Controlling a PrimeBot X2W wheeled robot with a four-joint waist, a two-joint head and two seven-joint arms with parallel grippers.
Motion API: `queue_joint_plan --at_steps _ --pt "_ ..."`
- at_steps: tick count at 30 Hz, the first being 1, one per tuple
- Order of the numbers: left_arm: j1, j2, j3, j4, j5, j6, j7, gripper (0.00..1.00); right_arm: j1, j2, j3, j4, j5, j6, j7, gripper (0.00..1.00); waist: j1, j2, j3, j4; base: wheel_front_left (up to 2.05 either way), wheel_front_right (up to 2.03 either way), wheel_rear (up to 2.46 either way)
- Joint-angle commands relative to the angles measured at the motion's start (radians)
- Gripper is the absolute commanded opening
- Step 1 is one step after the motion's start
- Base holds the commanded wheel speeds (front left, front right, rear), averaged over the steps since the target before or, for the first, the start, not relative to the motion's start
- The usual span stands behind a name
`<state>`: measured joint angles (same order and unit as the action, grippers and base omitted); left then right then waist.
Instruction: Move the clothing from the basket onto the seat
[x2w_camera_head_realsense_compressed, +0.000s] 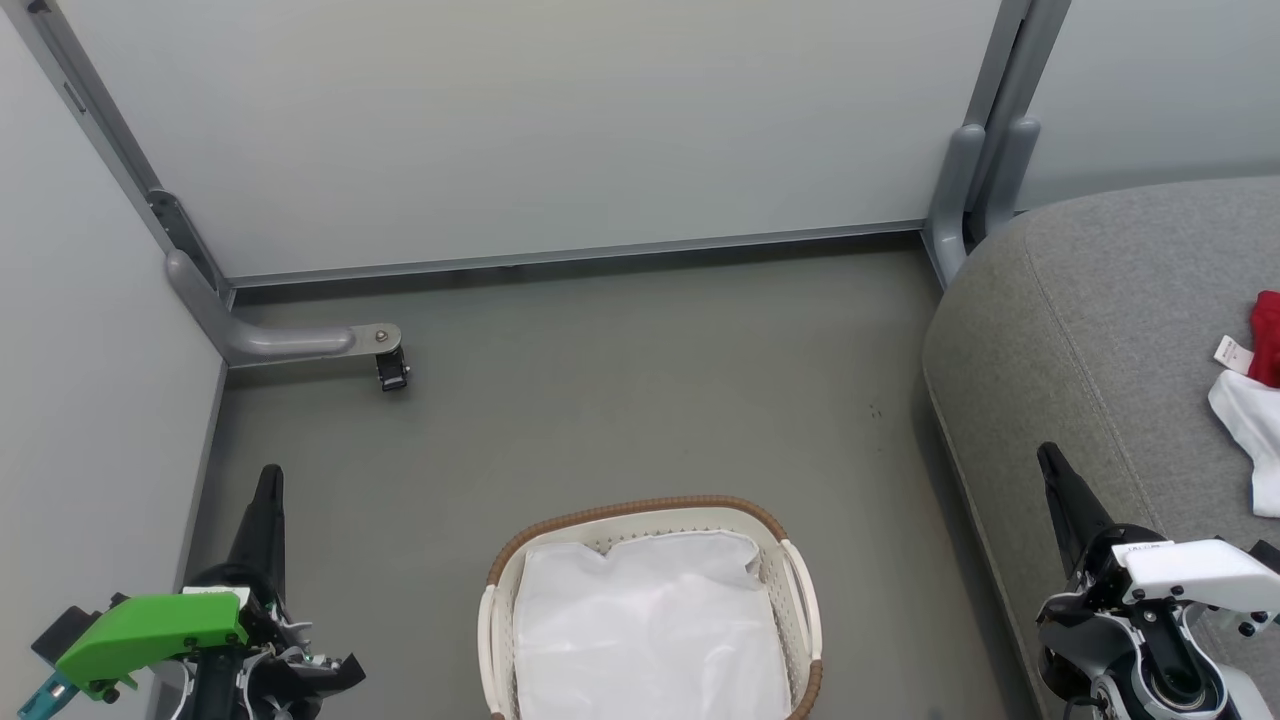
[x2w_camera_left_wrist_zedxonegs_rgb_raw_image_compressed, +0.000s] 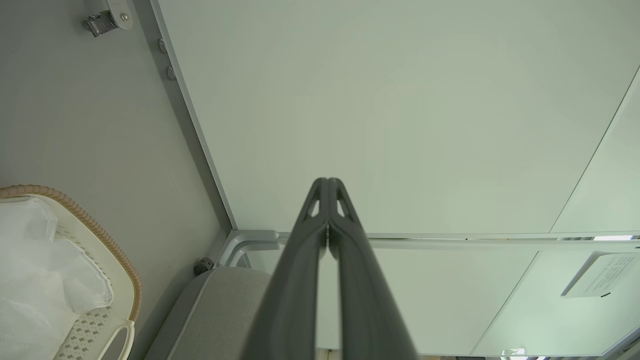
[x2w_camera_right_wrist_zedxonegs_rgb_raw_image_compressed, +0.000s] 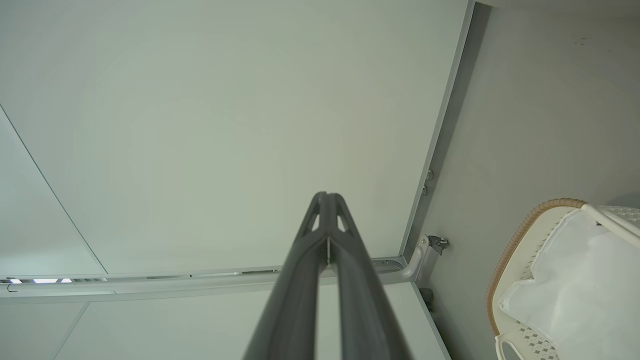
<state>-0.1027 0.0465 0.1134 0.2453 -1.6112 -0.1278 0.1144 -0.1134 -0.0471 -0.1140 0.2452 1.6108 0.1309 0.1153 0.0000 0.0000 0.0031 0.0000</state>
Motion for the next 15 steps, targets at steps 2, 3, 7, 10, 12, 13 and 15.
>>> queue_joint_plan --at_steps 2,3,7,10,12,13,15 --pt "-0.011 0.007 0.003 -0.002 -0.003 -0.006 0.003 0.0 0.011 -0.006 -0.002 -0.003 0.004 0.0 0.001 0.0 0.0 0.0 0.0 0.0 0.0 0.0 0.0" --pt "-0.011 0.007 0.003 -0.002 -0.003 -0.006 0.003 0.0 0.011 -0.006 -0.002 -0.003 0.004 0.0 0.001 0.0 0.0 0.0 0.0 0.0 0.0 0.0 0.0" --pt "-0.011 0.007 0.003 -0.002 -0.003 -0.006 0.003 0.0 0.011 -0.006 -0.002 -0.003 0.004 0.0 0.001 0.0 0.0 0.0 0.0 0.0 0.0 0.0 0.0" --pt "-0.011 0.007 0.002 -0.002 -0.003 -0.006 0.003 0.0 0.011 -0.006 -0.002 -0.003 0.004 0.0 0.001 0.0 0.0 0.0 0.0 0.0 0.0 0.0 0.0" --pt "-0.011 0.007 0.002 -0.002 -0.003 -0.006 0.003 0.0 0.011 -0.006 -0.002 -0.003 0.004 0.0 0.001 0.0 0.0 0.0 0.0 0.0 0.0 0.0 0.0" --pt "-0.011 0.007 0.002 -0.002 -0.003 -0.006 0.003 0.0 0.011 -0.006 -0.002 -0.003 0.004 0.0 0.001 0.0 0.0 0.0 0.0 0.0 0.0 0.0 0.0" --pt "-0.011 0.007 0.002 -0.002 -0.003 -0.006 0.003 0.0 0.011 -0.006 -0.002 -0.003 0.004 0.0 0.001 0.0 0.0 0.0 0.0 0.0 0.0 0.0 0.0"
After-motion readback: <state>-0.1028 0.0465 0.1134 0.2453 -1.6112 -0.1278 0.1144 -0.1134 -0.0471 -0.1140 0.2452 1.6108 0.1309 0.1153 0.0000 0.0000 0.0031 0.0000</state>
